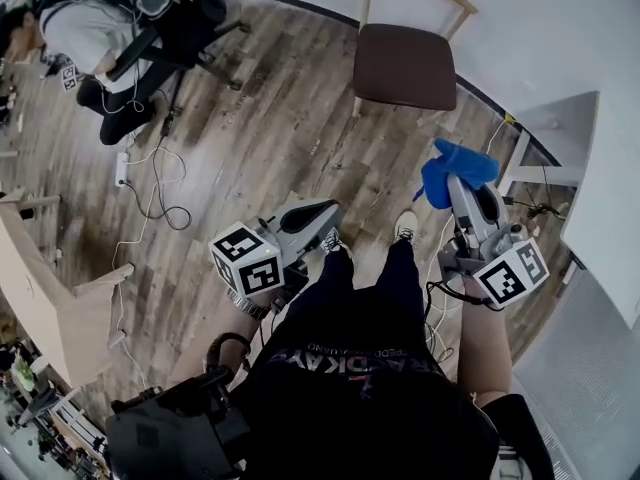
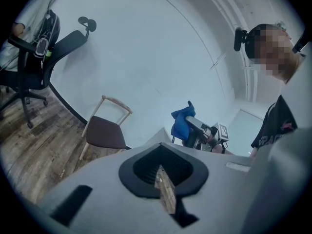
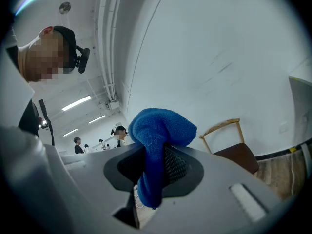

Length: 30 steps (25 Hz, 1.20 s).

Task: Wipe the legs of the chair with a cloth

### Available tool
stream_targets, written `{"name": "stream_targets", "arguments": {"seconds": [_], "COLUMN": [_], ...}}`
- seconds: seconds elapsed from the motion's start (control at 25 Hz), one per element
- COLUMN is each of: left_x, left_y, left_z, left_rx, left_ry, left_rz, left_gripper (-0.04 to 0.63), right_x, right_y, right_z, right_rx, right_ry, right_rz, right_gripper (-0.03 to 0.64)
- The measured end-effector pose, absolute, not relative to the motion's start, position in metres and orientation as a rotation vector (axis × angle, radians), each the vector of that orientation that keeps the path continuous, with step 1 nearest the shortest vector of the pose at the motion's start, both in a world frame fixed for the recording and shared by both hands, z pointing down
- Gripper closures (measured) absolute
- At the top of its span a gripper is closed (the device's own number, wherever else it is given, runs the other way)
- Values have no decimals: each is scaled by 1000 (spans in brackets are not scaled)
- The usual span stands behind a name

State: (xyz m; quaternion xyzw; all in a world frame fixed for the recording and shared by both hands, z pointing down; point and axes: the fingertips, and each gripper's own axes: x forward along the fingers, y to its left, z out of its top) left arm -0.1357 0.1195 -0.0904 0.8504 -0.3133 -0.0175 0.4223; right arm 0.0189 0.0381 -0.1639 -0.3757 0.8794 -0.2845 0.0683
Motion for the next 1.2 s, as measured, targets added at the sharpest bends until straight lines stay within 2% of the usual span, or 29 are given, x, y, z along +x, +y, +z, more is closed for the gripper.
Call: {"name": "stream_targets", "arguments": {"seconds": [0.52,0.76,1.2], "left_x": [-99,-74,-80], "left_y": [51,0,-48], "left_z": [-48,-2,62], "left_rx": [2059,2064,2192], "left_ry": [-979,-1062,-1232], "left_rz": [-91,-125,-47], "left_gripper": [591,591,591], "right_x": [50,65,47], "right_y": [-55,-102,-140], "right_z": [-118,-64,27], "right_rx": [-972,-888,-735], "right_ry": [2779,2855,2928], "right_rz": [-883,-909,-972], "right_gripper": [531,531,531]}}
